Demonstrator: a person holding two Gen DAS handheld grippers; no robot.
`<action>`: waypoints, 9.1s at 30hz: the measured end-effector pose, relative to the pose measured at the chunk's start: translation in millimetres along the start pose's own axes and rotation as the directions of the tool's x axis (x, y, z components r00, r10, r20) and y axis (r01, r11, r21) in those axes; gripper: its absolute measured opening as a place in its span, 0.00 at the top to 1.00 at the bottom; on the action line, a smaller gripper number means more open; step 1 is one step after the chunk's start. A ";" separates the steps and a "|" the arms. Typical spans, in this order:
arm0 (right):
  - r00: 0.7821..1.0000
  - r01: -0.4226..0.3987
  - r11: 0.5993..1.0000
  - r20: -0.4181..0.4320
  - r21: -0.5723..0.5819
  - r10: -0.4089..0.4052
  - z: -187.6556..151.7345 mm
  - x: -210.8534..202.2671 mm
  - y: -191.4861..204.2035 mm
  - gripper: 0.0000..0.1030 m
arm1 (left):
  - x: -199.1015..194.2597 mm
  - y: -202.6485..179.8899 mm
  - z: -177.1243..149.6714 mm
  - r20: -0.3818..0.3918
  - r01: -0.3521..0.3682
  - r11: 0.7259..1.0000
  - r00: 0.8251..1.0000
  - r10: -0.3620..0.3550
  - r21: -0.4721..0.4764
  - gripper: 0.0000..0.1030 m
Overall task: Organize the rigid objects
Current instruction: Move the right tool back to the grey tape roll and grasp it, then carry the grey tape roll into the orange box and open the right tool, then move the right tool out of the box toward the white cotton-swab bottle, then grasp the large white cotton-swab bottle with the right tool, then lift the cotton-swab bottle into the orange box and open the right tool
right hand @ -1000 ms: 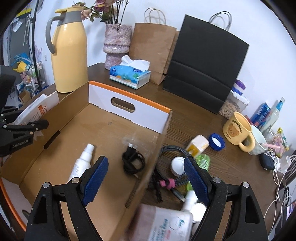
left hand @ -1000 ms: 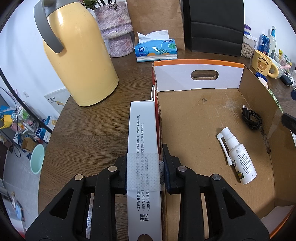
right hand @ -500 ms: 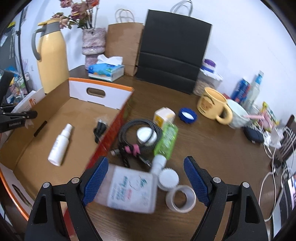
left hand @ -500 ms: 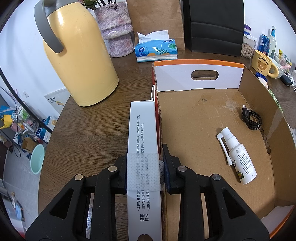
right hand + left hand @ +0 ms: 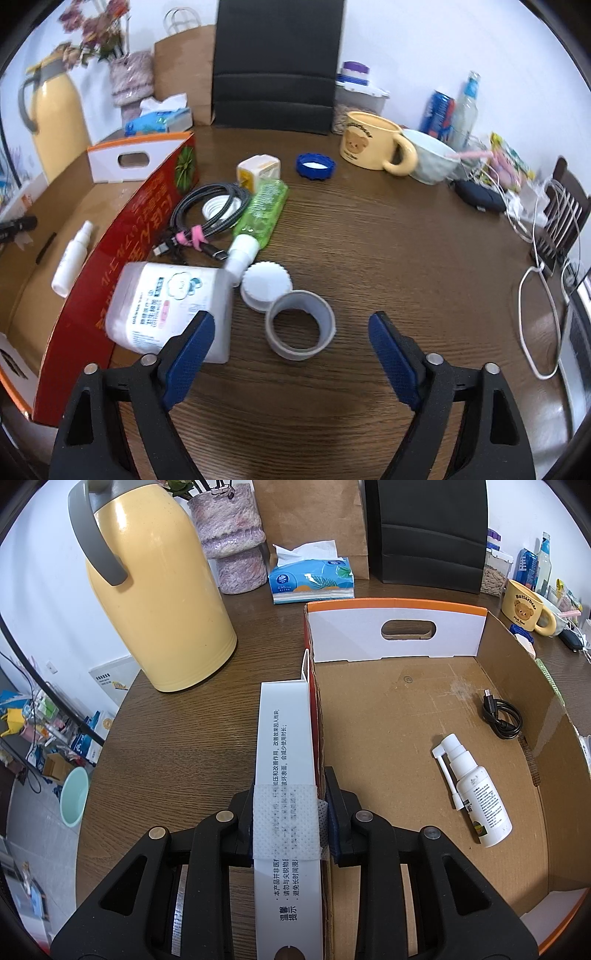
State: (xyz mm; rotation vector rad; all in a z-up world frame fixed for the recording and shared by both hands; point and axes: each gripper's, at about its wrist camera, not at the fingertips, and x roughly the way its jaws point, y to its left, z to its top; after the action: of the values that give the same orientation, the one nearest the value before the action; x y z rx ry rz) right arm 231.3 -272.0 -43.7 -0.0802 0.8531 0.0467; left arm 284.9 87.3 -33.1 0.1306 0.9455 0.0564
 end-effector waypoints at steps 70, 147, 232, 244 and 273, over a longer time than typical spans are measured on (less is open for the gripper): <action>0.975 0.049 0.984 0.220 -0.171 -0.010 55.6 -12.2 86.8 0.52 | -0.7 -0.8 -0.2 0.001 -0.001 1.000 1.000 0.001 -0.001 0.77; 0.973 -0.122 0.943 0.150 -0.311 0.175 84.8 2.8 163.6 0.13 | 1.1 -2.5 -0.8 0.004 0.007 1.000 1.000 -0.007 0.017 0.77; 0.998 -0.010 1.000 0.063 0.002 0.010 22.2 0.7 50.5 0.16 | 0.1 -2.2 -0.7 0.005 0.007 1.000 1.000 -0.007 0.017 0.77; 0.984 -0.047 0.995 0.170 -0.084 0.061 59.6 -14.7 82.2 0.16 | 0.1 -2.2 -0.9 0.005 0.007 1.000 1.000 -0.007 0.016 0.77; 0.967 -0.166 0.935 0.135 -0.313 0.217 106.2 18.0 190.7 0.16 | 0.0 -2.5 -0.9 0.005 0.008 1.000 1.000 -0.008 0.016 0.77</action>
State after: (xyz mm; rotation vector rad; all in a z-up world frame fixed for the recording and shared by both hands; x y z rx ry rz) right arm 308.9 -72.4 2.3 -0.2743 0.6773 0.3641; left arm 284.2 84.9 -33.9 0.1416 0.9414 0.0416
